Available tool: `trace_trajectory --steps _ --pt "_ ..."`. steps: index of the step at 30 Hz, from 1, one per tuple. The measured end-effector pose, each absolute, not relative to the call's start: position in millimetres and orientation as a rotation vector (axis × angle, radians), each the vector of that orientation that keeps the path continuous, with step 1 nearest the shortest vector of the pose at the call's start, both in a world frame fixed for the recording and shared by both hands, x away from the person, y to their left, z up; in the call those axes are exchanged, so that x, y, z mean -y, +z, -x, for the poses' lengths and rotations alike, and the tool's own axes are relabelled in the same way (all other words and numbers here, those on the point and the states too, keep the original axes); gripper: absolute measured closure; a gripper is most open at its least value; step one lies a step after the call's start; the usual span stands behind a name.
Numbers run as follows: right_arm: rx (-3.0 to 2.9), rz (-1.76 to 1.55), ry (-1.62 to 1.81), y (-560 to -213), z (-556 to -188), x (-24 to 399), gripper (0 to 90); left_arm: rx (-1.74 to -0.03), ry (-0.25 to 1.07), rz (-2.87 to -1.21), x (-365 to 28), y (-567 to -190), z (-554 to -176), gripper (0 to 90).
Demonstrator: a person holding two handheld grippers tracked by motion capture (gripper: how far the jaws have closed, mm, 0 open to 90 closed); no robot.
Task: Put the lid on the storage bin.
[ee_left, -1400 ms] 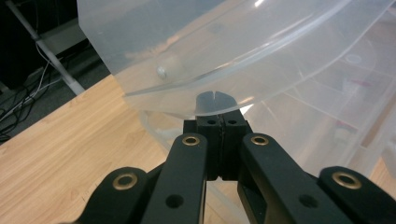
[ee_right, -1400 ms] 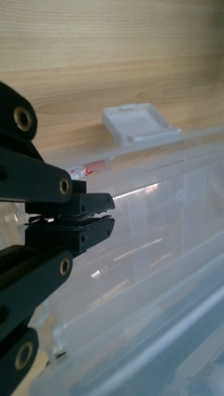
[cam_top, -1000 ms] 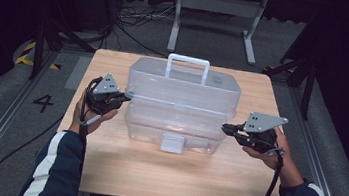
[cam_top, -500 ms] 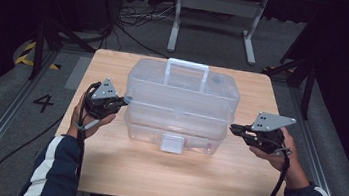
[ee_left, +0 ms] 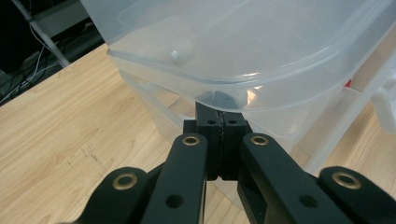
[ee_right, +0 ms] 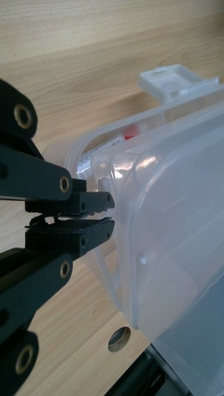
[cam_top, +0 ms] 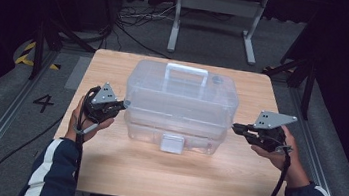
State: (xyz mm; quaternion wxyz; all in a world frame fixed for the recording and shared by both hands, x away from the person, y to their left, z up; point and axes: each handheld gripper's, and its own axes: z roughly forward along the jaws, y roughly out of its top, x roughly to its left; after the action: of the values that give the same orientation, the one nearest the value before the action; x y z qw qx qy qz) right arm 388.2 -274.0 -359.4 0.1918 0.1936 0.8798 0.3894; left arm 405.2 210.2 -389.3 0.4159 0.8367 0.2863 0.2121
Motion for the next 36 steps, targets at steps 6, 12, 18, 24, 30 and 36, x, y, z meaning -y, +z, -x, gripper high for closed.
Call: trace_trajectory --steps 6,12,18,24,30,36 --pt "-2.487 -0.531 1.081 -361 -388 274 85.3 -0.719 0.529 -2.108 -210 -392 -404 90.0" --pt "-2.509 -0.528 1.076 -363 -387 276 84.9 -0.719 0.532 -2.136 -210 -395 -401 90.0" --pt "-2.508 -0.527 1.087 -363 -386 274 85.0 -0.715 0.541 -2.144 -213 -395 -399 90.0" --pt "-2.517 -0.53 1.073 -366 -387 274 85.2 -0.71 0.541 -2.16 -213 -398 -395 90.0" --pt "-2.527 -0.531 1.057 -370 -388 273 85.3 -0.703 0.548 -2.19 -213 -399 -392 90.0" --pt "-2.541 -0.534 1.034 -373 -389 271 85.4 -0.695 0.551 -2.225 -213 -402 -391 90.0"
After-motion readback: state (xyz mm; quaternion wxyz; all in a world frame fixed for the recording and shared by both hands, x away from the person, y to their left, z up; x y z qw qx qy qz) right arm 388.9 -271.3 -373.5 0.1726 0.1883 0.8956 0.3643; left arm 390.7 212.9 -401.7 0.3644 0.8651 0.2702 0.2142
